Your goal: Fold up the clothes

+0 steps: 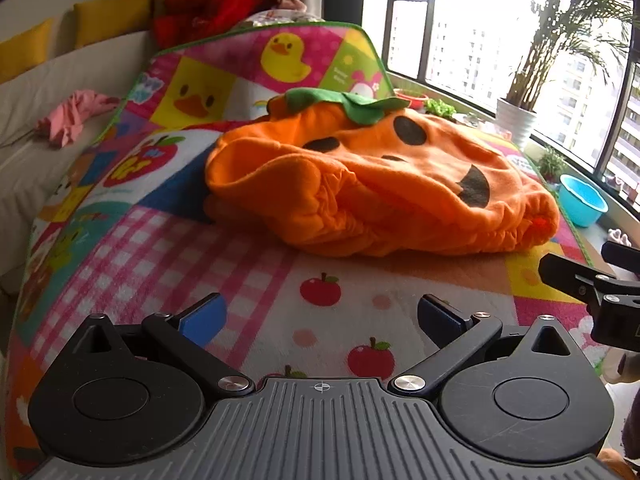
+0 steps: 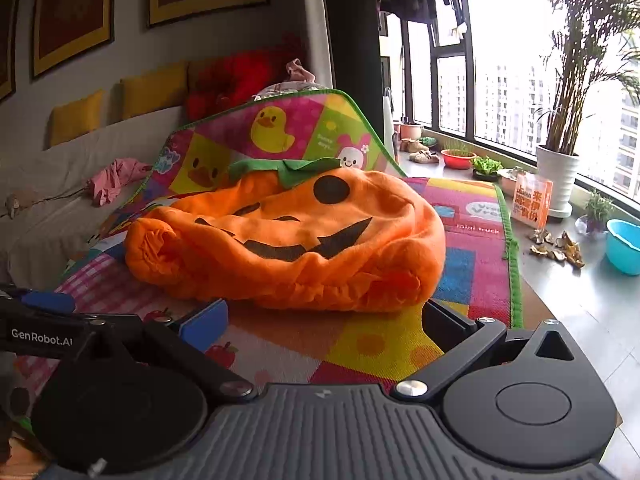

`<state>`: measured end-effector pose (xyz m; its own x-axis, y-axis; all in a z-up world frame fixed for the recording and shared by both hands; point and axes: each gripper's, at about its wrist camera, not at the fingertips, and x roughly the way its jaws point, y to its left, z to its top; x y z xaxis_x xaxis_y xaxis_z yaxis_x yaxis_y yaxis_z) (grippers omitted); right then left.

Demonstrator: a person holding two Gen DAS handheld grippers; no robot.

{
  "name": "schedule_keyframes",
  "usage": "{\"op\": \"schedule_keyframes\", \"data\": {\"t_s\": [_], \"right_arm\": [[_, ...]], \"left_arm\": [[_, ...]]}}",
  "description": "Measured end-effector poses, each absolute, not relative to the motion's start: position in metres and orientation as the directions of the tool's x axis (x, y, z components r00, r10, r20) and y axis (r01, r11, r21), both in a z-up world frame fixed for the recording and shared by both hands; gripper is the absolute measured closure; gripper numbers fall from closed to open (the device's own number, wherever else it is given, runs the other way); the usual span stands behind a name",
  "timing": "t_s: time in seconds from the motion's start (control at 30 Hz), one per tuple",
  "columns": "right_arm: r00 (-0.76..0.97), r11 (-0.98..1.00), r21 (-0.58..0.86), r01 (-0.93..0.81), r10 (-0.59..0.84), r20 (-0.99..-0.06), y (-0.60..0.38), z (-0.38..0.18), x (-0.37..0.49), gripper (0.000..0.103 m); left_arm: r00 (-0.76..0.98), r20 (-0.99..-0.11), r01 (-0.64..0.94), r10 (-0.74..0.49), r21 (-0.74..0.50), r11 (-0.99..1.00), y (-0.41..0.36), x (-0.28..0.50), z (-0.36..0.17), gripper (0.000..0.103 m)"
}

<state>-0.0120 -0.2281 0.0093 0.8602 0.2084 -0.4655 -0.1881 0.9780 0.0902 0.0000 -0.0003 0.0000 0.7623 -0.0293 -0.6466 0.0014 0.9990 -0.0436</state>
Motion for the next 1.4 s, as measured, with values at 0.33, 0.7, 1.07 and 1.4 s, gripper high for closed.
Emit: {"op": "schedule_keyframes", "data": {"t_s": [0.33,0.7,1.07,1.4], "right_arm": [[0.861,0.978,0.081,-0.190,0.206,-0.465,-0.2275,0.0079,-0.0112,0.000],[0.860,0.979,0.085,-0.185,0.204,-0.467,-0.2285,0.0079,-0.0118,0.000],[0.856,0.977,0.081,-0.197,0.212,-0.472,-0.2272,0.0055,-0.0125,0.000],[0.853,0.977,0.080,-0.199,0.213,-0.477,-0.2267,0.0054,-0.0121,0.000]], "left_arm": [[0.766,-0.642,0.003,-0.028,-0.040,0.999,-0.0035,0.0004,-0.0006,0.000],[0.759,-0.650,0.004,-0.031,-0.042,0.999,-0.0016,0.0010,-0.0029,0.000],[0.757,-0.653,0.003,-0.032,-0.046,0.999,-0.0011,0.0005,-0.0027,0.000],[0.754,-0.656,0.001,-0.034,-0.051,0.999,-0.0001,0.0002,-0.0040,0.000]]}}
